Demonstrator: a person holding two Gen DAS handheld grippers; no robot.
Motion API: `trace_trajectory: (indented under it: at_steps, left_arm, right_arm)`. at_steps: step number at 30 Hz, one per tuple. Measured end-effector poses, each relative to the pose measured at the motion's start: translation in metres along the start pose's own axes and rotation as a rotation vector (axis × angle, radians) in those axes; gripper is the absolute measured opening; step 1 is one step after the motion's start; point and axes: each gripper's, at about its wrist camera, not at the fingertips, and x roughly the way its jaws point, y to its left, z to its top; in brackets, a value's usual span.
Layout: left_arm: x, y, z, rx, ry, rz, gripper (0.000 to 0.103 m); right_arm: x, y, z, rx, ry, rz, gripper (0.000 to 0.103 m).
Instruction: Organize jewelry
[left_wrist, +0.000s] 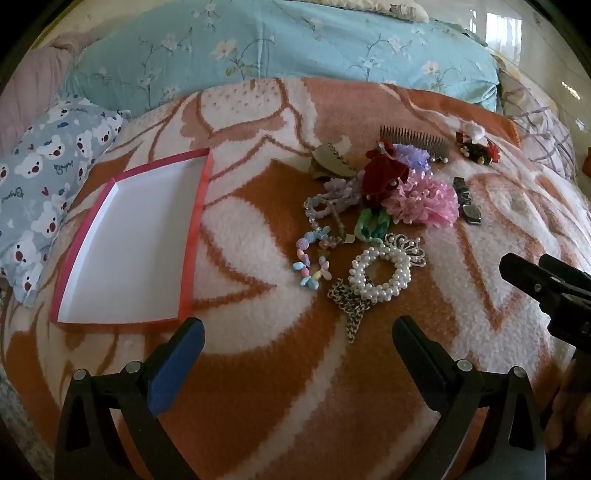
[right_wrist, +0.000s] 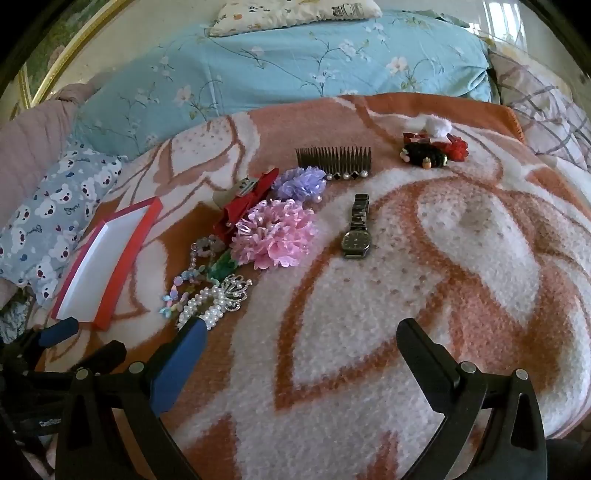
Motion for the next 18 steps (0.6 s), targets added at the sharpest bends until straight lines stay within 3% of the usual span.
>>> trace_trajectory:
  at_steps: [18]
  left_arm:
    - [0.0009, -0.001, 0.0029, -0.019, 0.01, -0.028, 0.102]
  right_arm:
    - [-0.0016, 0.0016, 0.0008, -0.004, -0.003, 0.015, 0.103]
